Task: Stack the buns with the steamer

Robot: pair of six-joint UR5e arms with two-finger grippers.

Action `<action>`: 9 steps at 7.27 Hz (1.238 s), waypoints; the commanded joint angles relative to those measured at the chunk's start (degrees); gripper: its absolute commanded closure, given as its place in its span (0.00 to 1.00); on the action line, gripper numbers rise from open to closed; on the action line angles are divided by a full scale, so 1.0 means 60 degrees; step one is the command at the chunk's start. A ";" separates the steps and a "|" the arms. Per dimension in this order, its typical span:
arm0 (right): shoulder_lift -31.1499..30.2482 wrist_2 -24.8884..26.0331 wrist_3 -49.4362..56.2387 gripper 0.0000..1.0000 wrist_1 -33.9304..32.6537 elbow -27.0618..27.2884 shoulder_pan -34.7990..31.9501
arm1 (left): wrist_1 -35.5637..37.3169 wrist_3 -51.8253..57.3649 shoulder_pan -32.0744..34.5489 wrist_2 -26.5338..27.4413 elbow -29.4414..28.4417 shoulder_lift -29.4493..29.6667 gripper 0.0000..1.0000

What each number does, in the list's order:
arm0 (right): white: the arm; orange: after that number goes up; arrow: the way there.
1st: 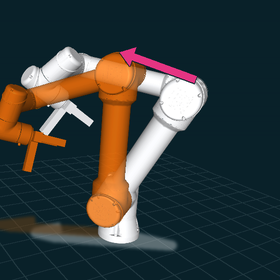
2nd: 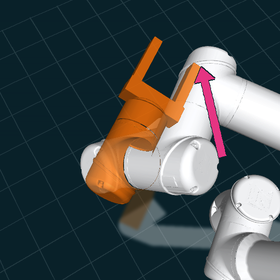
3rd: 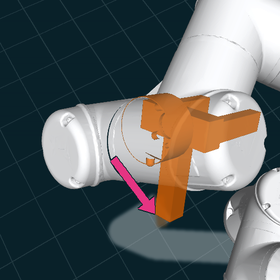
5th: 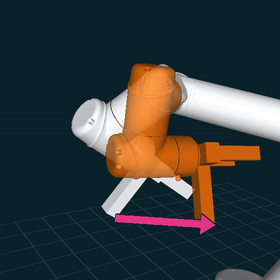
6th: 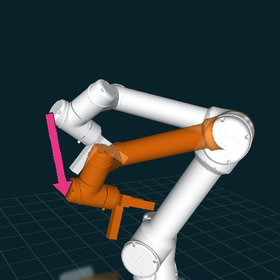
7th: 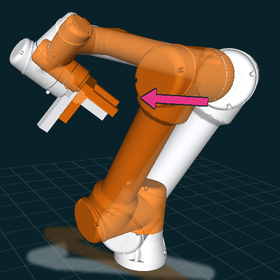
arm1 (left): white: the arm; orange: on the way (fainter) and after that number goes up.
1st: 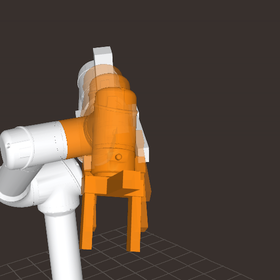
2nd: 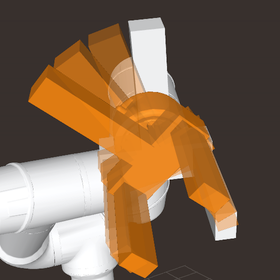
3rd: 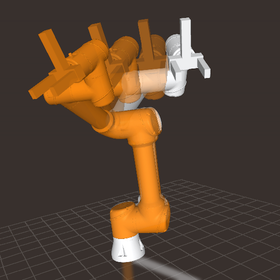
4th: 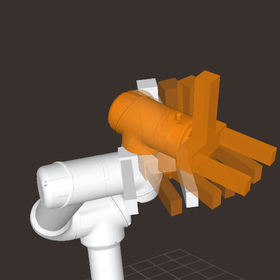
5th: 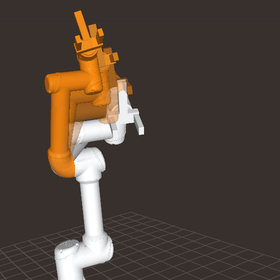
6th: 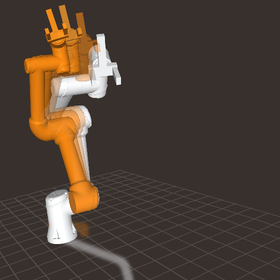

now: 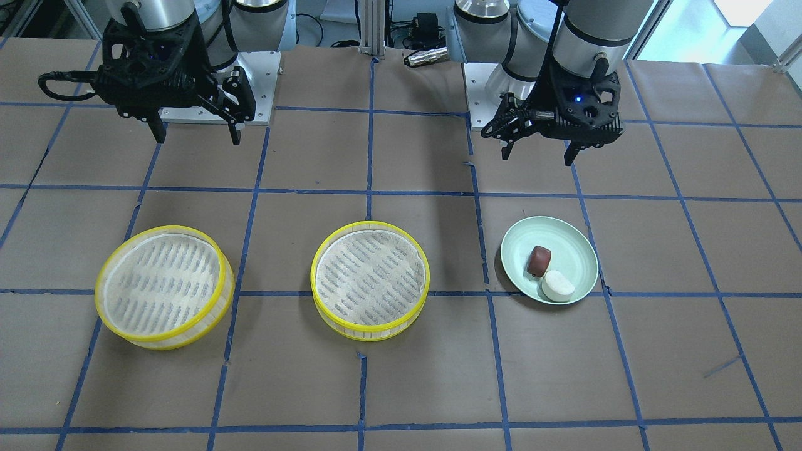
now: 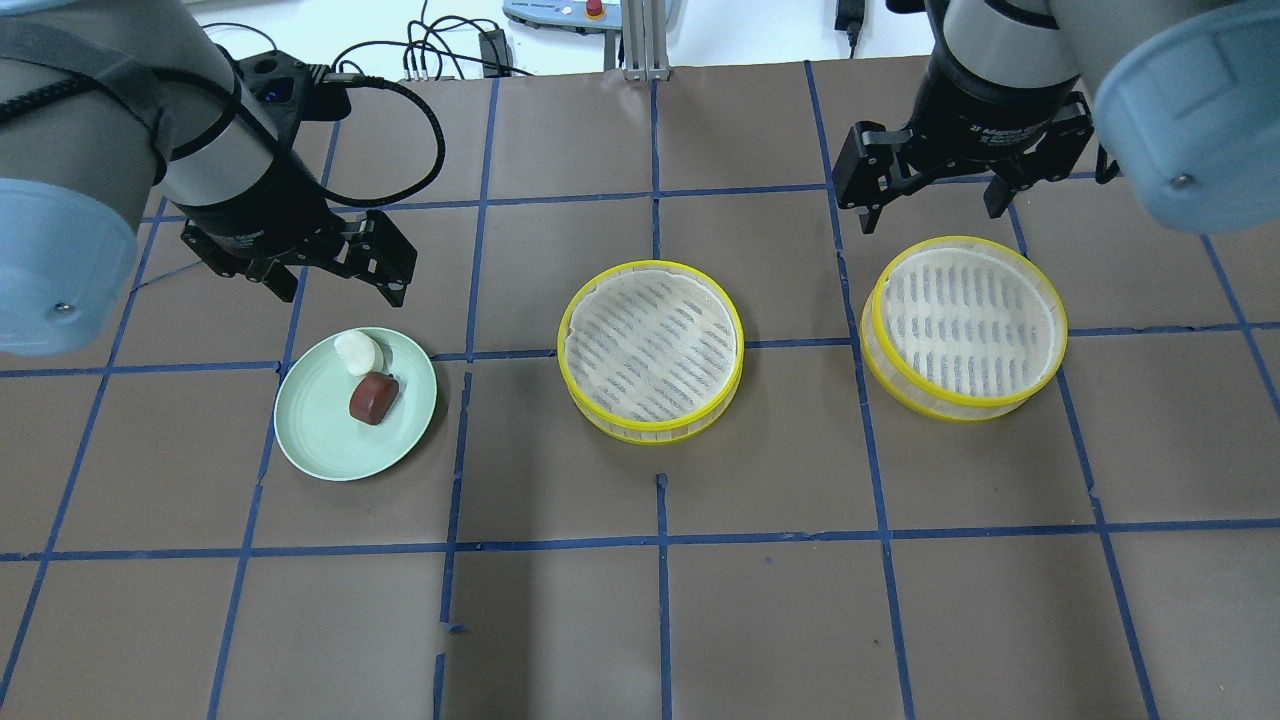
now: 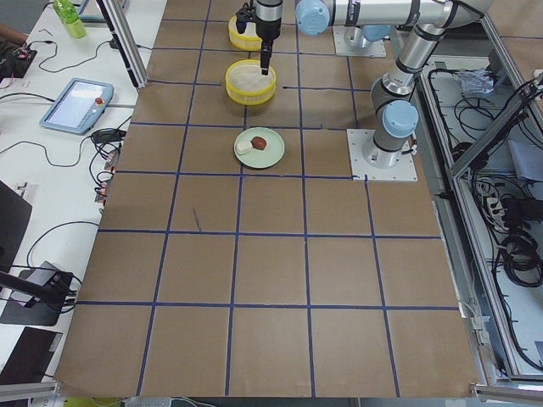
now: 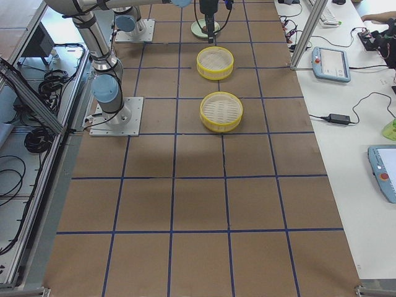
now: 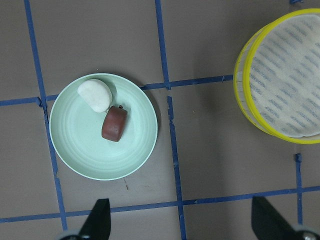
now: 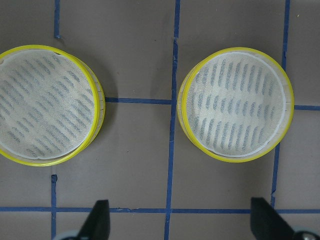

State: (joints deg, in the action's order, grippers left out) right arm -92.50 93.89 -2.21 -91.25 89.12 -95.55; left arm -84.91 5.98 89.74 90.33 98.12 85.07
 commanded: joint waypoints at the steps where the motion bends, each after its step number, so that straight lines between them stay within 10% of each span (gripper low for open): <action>1: 0.0035 -0.0017 -0.0012 0.00 -0.0041 0.0014 -0.0158 | 0.0001 0.0014 0.0000 0.0003 -0.0021 0.0001 0.00; 6: 0.0094 0.0114 -0.0144 0.00 0.0017 0.0044 -0.0174 | 0.0029 0.0493 -0.0305 0.0105 0.0198 0.0029 0.00; 9: 0.0006 0.0115 0.0074 0.00 0.0003 0.0423 -0.0189 | 0.2013 0.2577 -0.1698 0.0486 0.1425 0.0889 0.00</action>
State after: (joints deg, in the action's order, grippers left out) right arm -92.28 94.69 -2.54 -91.15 90.65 -96.66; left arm -78.68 18.51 81.92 92.91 103.42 87.43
